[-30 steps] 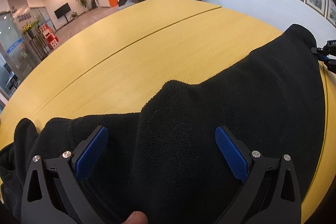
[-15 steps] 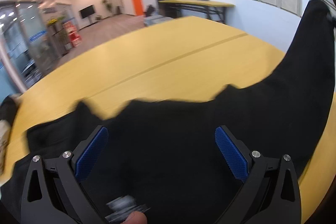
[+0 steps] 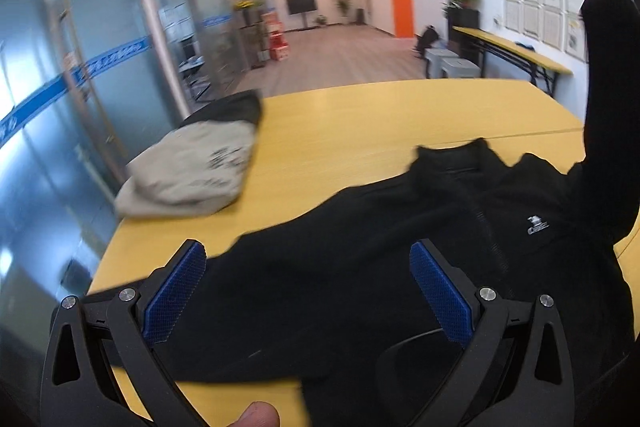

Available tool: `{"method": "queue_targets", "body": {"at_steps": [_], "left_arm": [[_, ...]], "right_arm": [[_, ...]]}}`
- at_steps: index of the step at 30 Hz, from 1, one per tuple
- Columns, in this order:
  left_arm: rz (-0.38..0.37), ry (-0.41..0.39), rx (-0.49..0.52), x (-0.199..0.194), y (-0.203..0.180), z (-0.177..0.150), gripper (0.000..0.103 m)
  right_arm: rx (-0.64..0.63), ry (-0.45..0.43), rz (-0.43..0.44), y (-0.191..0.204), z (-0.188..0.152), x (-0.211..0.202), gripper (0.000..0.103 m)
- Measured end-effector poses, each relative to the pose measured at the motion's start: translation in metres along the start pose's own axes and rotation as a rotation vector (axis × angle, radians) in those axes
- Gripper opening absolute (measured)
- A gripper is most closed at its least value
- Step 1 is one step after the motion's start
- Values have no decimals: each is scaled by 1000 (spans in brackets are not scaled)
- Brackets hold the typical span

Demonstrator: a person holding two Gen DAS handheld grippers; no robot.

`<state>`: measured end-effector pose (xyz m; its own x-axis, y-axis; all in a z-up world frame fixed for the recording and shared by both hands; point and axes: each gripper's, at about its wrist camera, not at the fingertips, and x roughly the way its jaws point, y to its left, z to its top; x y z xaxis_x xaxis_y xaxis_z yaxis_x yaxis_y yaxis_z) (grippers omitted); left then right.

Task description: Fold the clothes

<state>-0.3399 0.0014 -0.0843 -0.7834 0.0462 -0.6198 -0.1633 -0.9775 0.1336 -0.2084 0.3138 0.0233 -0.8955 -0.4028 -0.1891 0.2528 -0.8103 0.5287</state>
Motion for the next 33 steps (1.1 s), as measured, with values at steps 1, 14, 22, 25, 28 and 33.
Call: {"method": "queue_targets", "body": {"at_steps": [1,14,22,25,28,33], "left_arm": [[0,1,-8,-5,11,-7,103],[-66,-1,-53,-19,100,-55,103],[-200,-60,-10,-24,71,-34,103],[-278,-89,22,-16,43,-15,103],[-348,-105,50,3,15,0,103],[-366,30,109,76,-23,-4,103]], "right_arm": [[1,30,19,16,-15,18,7],[-75,405,57,128,-189,211,7],[-281,598,-15,117,-240,225,52],[-363,527,5,105,-225,178,76],[-487,463,-22,84,-200,126,82],[-724,538,-260,3,-182,69,86]]}}
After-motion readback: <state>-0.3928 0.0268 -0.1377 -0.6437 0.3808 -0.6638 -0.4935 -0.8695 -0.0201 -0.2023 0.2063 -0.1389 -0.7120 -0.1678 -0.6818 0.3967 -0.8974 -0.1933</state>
